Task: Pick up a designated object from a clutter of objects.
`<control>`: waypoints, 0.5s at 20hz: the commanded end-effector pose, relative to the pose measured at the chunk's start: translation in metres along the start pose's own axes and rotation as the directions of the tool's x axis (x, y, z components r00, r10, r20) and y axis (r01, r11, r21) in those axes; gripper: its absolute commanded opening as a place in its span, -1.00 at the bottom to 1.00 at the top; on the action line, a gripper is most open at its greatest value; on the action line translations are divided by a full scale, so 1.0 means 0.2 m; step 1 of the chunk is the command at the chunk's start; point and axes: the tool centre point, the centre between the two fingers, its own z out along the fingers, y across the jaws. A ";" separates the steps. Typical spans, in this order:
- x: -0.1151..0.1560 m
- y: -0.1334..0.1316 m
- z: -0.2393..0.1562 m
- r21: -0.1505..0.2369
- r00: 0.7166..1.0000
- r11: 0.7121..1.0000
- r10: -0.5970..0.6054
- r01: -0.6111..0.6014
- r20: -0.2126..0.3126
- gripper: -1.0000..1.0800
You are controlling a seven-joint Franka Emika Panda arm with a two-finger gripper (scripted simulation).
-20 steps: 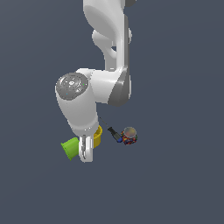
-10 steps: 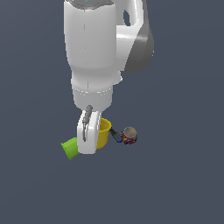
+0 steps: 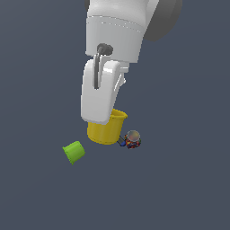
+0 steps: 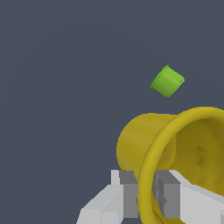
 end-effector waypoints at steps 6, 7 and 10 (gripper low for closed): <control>-0.05 -0.08 -0.23 0.088 0.998 0.995 0.049 -0.046 -0.028 -1.00; -0.06 -0.09 -0.25 0.095 0.998 0.994 0.052 -0.049 -0.030 -1.00; -0.07 -0.10 -0.30 0.111 0.997 0.992 0.061 -0.057 -0.036 -1.00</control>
